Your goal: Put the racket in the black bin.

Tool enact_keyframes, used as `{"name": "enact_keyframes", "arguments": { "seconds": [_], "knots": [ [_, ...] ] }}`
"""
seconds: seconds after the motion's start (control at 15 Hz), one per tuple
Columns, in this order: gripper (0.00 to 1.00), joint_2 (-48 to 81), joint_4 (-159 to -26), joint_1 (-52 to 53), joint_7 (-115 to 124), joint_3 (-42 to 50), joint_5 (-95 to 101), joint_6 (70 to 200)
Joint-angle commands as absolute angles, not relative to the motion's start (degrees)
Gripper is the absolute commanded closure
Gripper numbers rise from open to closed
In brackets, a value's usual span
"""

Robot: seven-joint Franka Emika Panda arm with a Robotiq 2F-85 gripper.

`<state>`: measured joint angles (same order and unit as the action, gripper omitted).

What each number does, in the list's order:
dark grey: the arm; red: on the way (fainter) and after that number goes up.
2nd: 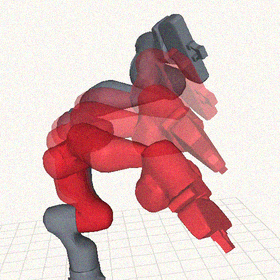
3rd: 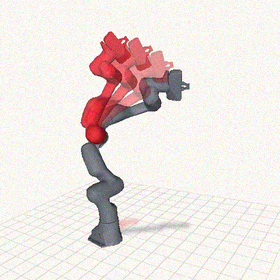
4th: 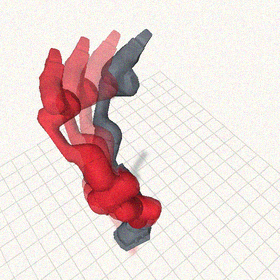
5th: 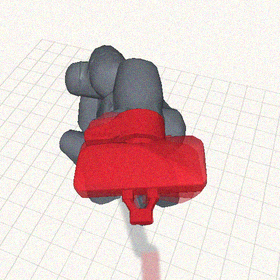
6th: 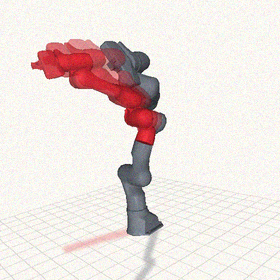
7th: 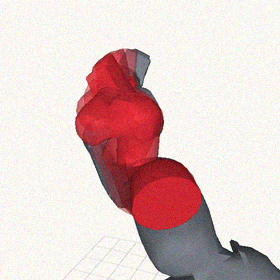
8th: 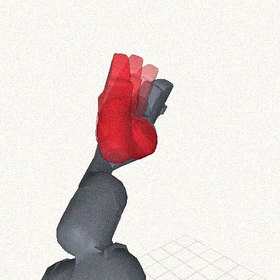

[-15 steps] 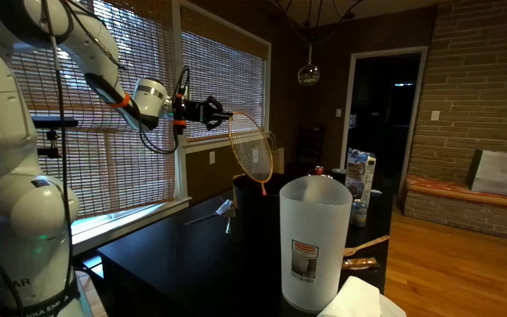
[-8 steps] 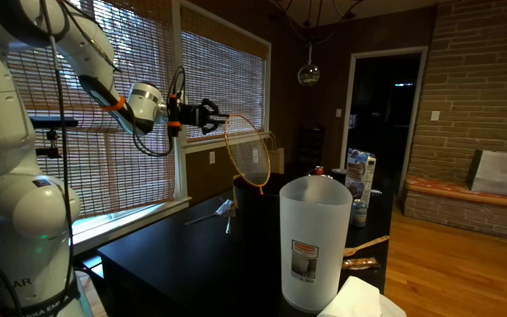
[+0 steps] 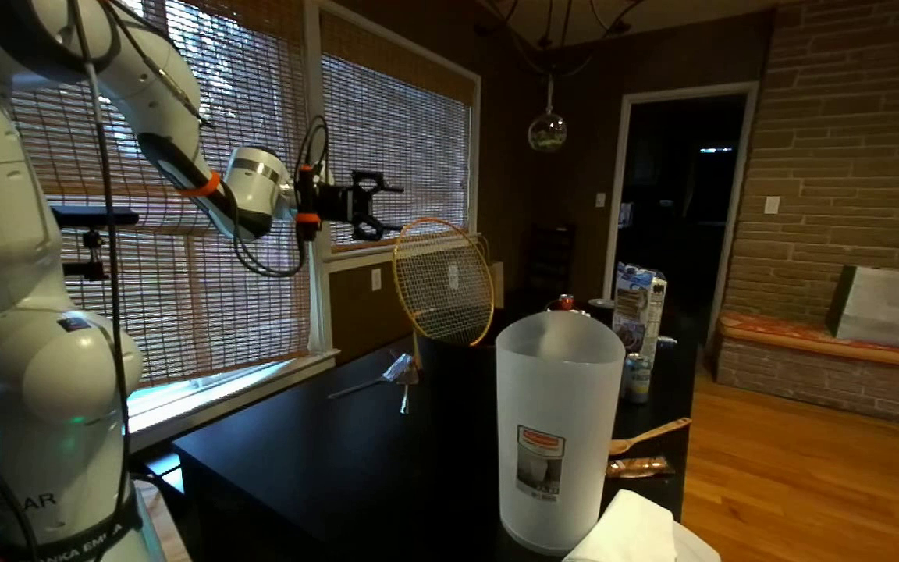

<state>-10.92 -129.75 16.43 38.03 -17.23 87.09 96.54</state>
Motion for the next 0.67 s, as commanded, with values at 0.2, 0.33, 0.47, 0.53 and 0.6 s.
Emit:
{"name": "enact_keyframes", "arguments": {
  "seconds": [0.2, 0.33, 0.47, 0.53, 0.6],
  "knots": [
    [0.0, -11.4, -128.7, 16.7, 37.5, -16.7, 85.1, 95.4],
    [0.0, -10.6, -126.7, 16.6, 38.5, -16.4, 82.3, 94.7],
    [0.0, -9.8, -123.0, 16.2, 38.2, -15.5, 76.5, 94.5],
    [0.0, -9.6, -121.5, 15.8, 38.3, -15.2, 74.4, 94.0],
    [0.0, -9.0, -119.0, 15.3, 37.7, -14.9, 72.5, 92.8]
  ]
}}
